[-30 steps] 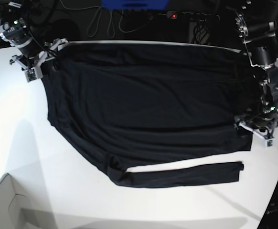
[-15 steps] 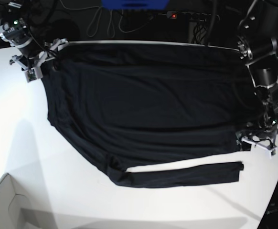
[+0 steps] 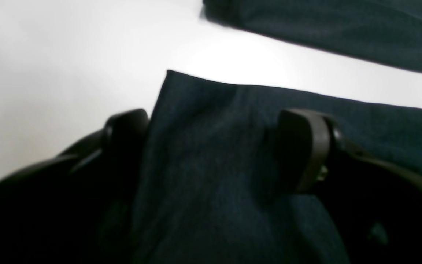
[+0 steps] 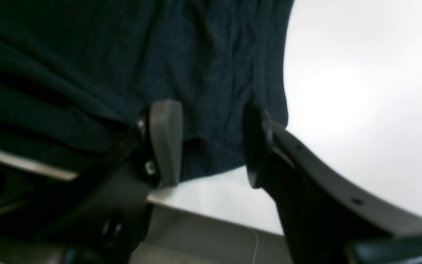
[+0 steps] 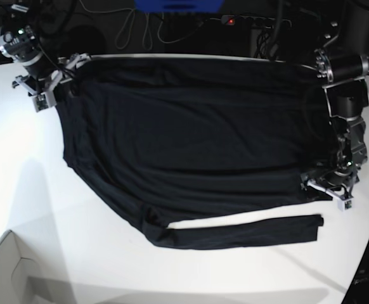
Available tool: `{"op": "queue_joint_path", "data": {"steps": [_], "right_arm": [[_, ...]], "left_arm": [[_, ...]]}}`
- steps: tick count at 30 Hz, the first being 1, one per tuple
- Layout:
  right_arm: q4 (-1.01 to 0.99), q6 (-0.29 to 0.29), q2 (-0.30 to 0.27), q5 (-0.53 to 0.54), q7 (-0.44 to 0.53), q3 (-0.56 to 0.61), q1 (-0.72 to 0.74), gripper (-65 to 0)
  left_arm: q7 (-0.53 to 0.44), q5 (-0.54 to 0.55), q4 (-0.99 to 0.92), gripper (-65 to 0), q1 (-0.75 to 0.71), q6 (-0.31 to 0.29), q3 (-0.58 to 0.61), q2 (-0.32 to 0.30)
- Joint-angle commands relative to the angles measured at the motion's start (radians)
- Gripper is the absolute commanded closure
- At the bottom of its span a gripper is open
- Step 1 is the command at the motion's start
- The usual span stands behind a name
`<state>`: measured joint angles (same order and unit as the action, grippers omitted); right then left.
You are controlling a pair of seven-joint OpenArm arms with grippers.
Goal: Layout the t-shirt on the table in an organized manner, then fold the t-shirt properly
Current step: 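Move the right gripper to the other hem corner and pinch it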
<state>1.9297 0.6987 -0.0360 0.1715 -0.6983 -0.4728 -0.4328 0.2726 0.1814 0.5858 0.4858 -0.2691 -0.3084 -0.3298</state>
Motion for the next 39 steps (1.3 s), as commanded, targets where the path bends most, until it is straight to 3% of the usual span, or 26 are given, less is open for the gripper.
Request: {"op": "queue_joint_path", "data": {"steps": [1, 4, 6, 8, 13, 20, 25, 30, 34, 37, 39], "right_arm": [[0.014, -0.001, -0.008, 0.018, 0.029, -0.004, 0.018, -27.4], [-0.019, -0.001, -0.011, 0.018, 0.027, -0.002, 0.093, -27.5], [-0.055, -0.001, -0.014, 0.018, 0.007, 0.007, 0.165, -27.4], [-0.085, -0.001, -0.029, 0.012, -0.045, 0.030, 0.252, -27.4], [-0.181, -0.001, -0.034, -0.123, -0.129, 0.130, 0.463, -27.4], [-0.566, -0.001, 0.037, -0.335, -0.071, 0.214, 0.776, -27.7], [-0.906, -0.001, 0.043, -0.363, 0.104, 0.214, 0.961, -27.8], [-1.093, -0.001, 0.038, -0.364, 0.254, 0.214, 1.049, -27.9], [-1.200, -0.001, 0.017, -0.363, 0.411, 0.211, 1.073, -34.6], [-1.232, -0.087, -0.002, -0.363, 0.484, 0.211, 1.075, -39.0], [-1.271, -0.109, -0.015, -0.363, 0.527, 0.211, 1.080, -39.5]], "left_arm": [[-0.012, 0.008, 0.012, -52.6, 0.032, -0.002, -0.002, -0.015], [-0.012, 0.005, 0.003, -52.4, 0.046, -0.003, -0.002, -0.016], [-0.012, 0.007, 0.003, -48.5, 0.046, -0.005, 0.001, -0.018], [-0.014, 0.008, 0.003, -37.2, 0.046, -0.006, 0.001, -0.016], [-0.014, 0.010, 0.003, -1.0, 0.049, 0.000, -0.002, -0.015], [-0.014, 0.010, 0.009, -2.4, 0.050, 0.001, -0.002, -0.013], [-0.008, 0.008, 0.009, -2.4, 0.050, 0.001, 0.001, -0.012], [-0.008, 0.002, 0.004, -2.4, 0.049, 0.001, 0.001, -0.013], [-0.008, 0.002, 0.004, -2.4, 0.047, 0.001, -0.001, -0.013], [-0.008, 0.002, 0.004, -2.4, 0.046, 0.001, 0.001, -0.013], [-0.008, 0.002, 0.003, -2.4, 0.046, 0.001, 0.001, -0.013]]}}
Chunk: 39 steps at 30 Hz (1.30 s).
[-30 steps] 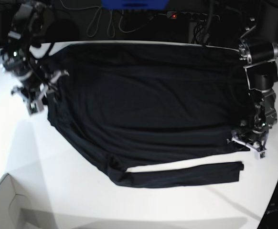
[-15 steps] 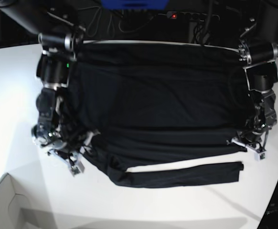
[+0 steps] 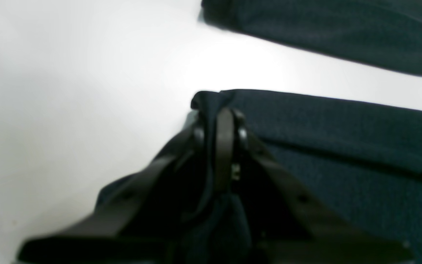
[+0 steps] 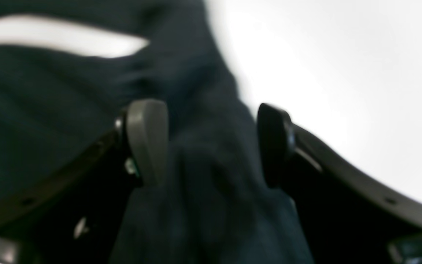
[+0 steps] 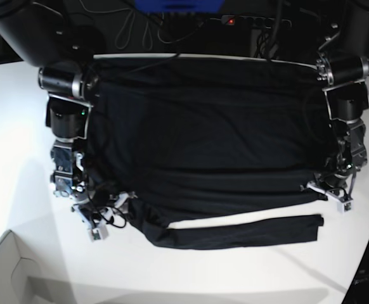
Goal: Layout the t-shirt on the table in an organized manner, then fold the t-shirt properly
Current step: 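Move the right gripper to the other hem corner and pinch it, then lift the hem with both grippers and fold it toward the shoulder edge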
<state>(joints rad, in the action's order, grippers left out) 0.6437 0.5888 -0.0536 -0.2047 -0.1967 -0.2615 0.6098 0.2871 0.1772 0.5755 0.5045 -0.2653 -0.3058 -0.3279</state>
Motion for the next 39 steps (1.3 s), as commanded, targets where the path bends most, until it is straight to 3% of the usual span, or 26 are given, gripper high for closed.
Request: {"op": "queue_joint_path", "data": {"steps": [1, 5, 14, 16, 20, 26, 29, 32, 35, 39], "right_arm": [[-0.002, -0.014, -0.004, 0.014, 0.047, 0.000, 0.037, -39.5], [-0.057, -0.091, -0.028, 0.012, 0.108, 0.003, 0.037, -39.9], [-0.160, -0.096, -0.033, 0.009, 0.153, 0.006, 0.037, -37.9], [-0.160, -0.096, -0.033, 0.009, 0.153, 0.006, 0.037, -30.4], [-0.152, -0.096, -0.033, 0.009, 0.153, 0.006, 0.038, -0.9], [-0.098, -0.068, -0.053, 0.012, 0.111, 0.003, 0.052, 0.0], [0.064, 0.013, -0.058, 0.015, 0.042, -0.002, 0.002, 0.0], [0.298, 0.050, -0.055, 0.015, -0.037, -0.002, -0.080, 0.0], [0.469, 0.101, -0.033, 0.015, -0.102, 0.000, -0.150, 0.0], [0.660, 0.109, -0.019, 0.015, -0.160, -0.002, -0.248, 0.0]], "left_arm": [[-0.022, 0.006, 0.013, -2.4, 0.027, -0.002, -0.002, -0.015], [-0.022, 0.008, 0.013, -2.4, 0.027, -0.002, -0.002, -0.015], [-0.025, 0.006, 0.013, -2.4, 0.027, -0.002, -0.002, -0.014], [-0.025, 0.006, 0.013, -2.4, 0.027, -0.002, -0.003, -0.014], [-0.025, 0.006, 0.013, -2.4, 0.027, -0.002, -0.003, -0.014], [-0.022, 0.015, 0.024, -2.4, 0.030, -0.007, -0.005, -0.014], [-0.022, 0.015, 0.045, -2.4, 0.032, -0.009, -0.006, -0.014], [-0.009, 0.015, 0.143, -2.1, 0.019, -0.009, -0.006, -0.014], [0.076, 0.017, 0.257, 0.0, -0.014, -0.010, -0.006, -0.014], [0.120, 0.017, 0.380, 0.0, -0.059, -0.010, -0.008, -0.012]]}}
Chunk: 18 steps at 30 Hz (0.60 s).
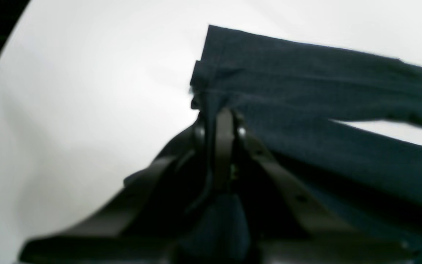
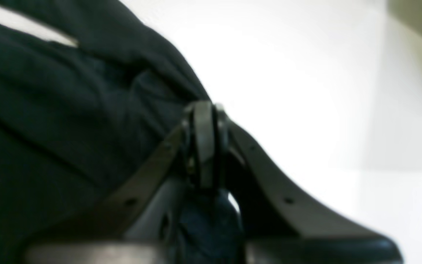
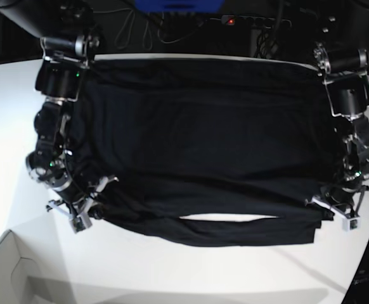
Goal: Layout the t-shirt on the table in an organized manner, then fold the t-shirt properly
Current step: 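Lift the hem with both grippers and fold it toward the shoulder edge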
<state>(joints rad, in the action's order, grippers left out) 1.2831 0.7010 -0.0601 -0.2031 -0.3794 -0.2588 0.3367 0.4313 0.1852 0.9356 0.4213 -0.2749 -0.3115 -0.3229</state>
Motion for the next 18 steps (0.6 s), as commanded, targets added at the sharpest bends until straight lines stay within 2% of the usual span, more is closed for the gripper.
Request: {"op": "queue_joint_path", "data": {"steps": [1, 6, 12, 18], "right_arm": [[0.059, -0.003, -0.011, 0.014, 0.013, -0.004, 0.003, 0.0], [0.254, -0.003, -0.011, 0.014, -0.013, -0.004, -0.126, 0.0], [0.421, -0.003, -0.011, 0.014, -0.017, -0.004, -0.282, 0.0], [0.536, -0.003, 0.001, 0.014, -0.013, -0.006, -0.423, 0.0]], "left_arm": [[-0.024, 0.009, 0.046, 0.0, 0.011, -0.001, -0.002, -0.017], [-0.022, 0.009, 0.167, 0.0, -0.060, -0.001, -0.013, -0.017], [-0.022, 0.009, 0.274, 0.0, -0.151, -0.001, -0.134, 0.014], [-0.021, 0.009, 0.368, 0.0, -0.263, -0.001, -0.173, 0.018]]}}
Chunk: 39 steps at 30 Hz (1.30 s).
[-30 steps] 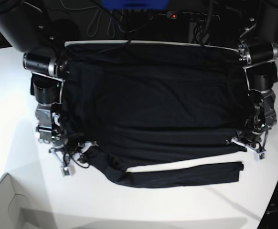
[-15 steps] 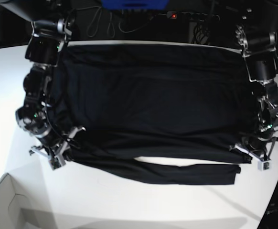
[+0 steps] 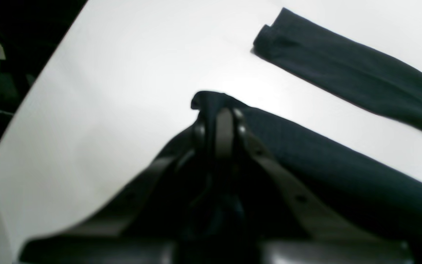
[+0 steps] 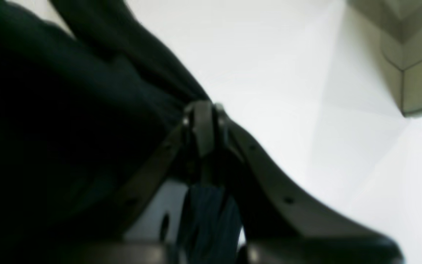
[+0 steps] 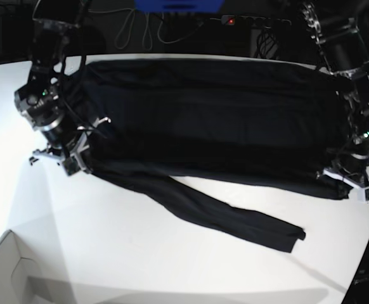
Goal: Layout the t-shirt on the table in an organized manner, then fold the t-shirt properly
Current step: 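Lift the hem with both grippers and fold it toward the shoulder edge, then lay the hem onto the shoulder edge with both grippers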
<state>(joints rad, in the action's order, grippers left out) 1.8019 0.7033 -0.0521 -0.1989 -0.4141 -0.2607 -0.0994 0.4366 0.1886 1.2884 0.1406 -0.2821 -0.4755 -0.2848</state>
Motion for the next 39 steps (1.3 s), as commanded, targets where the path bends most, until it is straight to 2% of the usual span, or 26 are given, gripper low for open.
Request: {"op": "queue_joint_path", "data": {"steps": [1, 4, 7, 13, 17, 24, 32, 39], "right_arm": [[0.028, -0.005, -0.005, 0.009, 0.028, -0.004, -0.007, 0.0], [0.052, -0.005, -0.005, 0.009, 0.030, -0.004, -0.059, 0.0], [0.074, -0.005, -0.005, 0.011, 0.030, -0.004, -0.105, 0.0], [0.134, -0.005, -0.013, 0.102, 0.031, -0.004, -0.199, 0.0], [0.157, -0.005, -0.012, 0.117, 0.034, -0.002, -0.264, 0.0], [0.157, -0.005, -0.005, 0.117, 0.120, 0.002, -0.363, 0.0], [0.106, -0.005, -0.012, 0.115, 0.122, -0.002, -0.365, 0.0], [0.097, -0.005, -0.013, 0.115, 0.123, -0.004, -0.374, 0.0]], "left_arm": [[-0.026, 0.005, 0.030, 0.0, 0.000, 0.007, -0.009, -0.020], [-0.026, 0.027, 0.066, 0.0, -0.057, 0.007, -0.016, -0.020], [-0.026, 0.111, 0.096, 0.0, -0.112, 0.007, -0.058, -0.023], [-0.026, 0.203, 0.133, 0.0, -0.212, 0.007, -0.085, -0.031], [-0.026, 0.206, 0.176, 0.0, -0.264, 0.007, -0.090, -0.023], [-0.026, 0.246, 0.205, 0.0, -0.338, 0.007, -0.099, -0.026], [-0.029, 0.246, 0.204, 0.0, -0.376, 0.007, -0.102, -0.029], [-0.028, 0.246, 0.213, 0.0, -0.391, 0.005, -0.205, -0.021]]}}
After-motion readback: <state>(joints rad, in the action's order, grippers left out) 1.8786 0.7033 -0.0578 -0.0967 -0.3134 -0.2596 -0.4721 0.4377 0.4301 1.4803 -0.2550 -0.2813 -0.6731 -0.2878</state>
